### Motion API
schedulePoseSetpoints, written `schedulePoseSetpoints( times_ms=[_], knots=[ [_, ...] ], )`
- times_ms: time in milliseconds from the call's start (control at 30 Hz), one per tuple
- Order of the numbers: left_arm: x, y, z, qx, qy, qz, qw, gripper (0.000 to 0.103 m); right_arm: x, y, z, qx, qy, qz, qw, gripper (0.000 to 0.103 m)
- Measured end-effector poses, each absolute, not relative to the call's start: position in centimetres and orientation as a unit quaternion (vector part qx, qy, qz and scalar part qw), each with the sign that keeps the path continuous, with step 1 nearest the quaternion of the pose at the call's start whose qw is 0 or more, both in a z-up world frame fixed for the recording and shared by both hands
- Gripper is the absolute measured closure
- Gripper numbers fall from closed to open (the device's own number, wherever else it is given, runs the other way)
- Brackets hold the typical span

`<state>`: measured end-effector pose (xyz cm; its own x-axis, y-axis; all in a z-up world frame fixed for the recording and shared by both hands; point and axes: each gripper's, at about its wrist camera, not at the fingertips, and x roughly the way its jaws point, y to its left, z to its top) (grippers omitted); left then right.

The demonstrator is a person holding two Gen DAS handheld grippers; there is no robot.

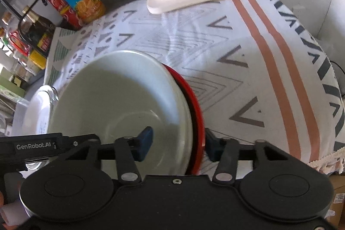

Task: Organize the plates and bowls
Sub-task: 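Close both grippers on the rim of the red bowl stack, then lift the red bowl stack with both grippers over the plate stack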

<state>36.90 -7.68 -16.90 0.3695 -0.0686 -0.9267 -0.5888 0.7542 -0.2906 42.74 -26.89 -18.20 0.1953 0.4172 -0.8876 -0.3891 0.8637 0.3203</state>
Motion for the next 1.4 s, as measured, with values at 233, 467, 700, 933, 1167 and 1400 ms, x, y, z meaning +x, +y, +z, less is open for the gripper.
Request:
schedulePoseSetpoints(
  times_ms=[233, 467, 700, 933, 1167, 1400],
  knots=[
    [36.5, -7.3, -17.9, -0.352, 0.525, 0.159, 0.759, 0.074, 43.2, -27.7, -18.5, 0.028, 0.581, 0.270, 0.768, 0.070],
    [36.7, -7.0, -17.7, -0.364, 0.514, 0.154, 0.761, 0.078, 43.5, -28.1, -17.3, 0.035, 0.562, 0.279, 0.778, 0.076],
    [37.0, -6.6, -16.5, -0.361, 0.510, 0.150, 0.766, 0.078, 44.1, -27.4, -15.6, 0.039, 0.548, 0.280, 0.787, 0.076],
    [37.0, -5.4, -14.4, -0.361, 0.497, 0.147, 0.775, 0.078, 44.3, -26.0, -13.3, 0.046, 0.528, 0.287, 0.798, 0.076],
    [36.2, -3.5, -12.6, -0.364, 0.485, 0.154, 0.780, 0.077, 44.0, -23.4, -11.8, 0.048, 0.519, 0.299, 0.799, 0.076],
    [34.2, -0.4, -11.2, -0.371, 0.469, 0.170, 0.783, 0.077, 43.2, -19.8, -10.4, 0.041, 0.509, 0.322, 0.797, 0.075]
  ],
)
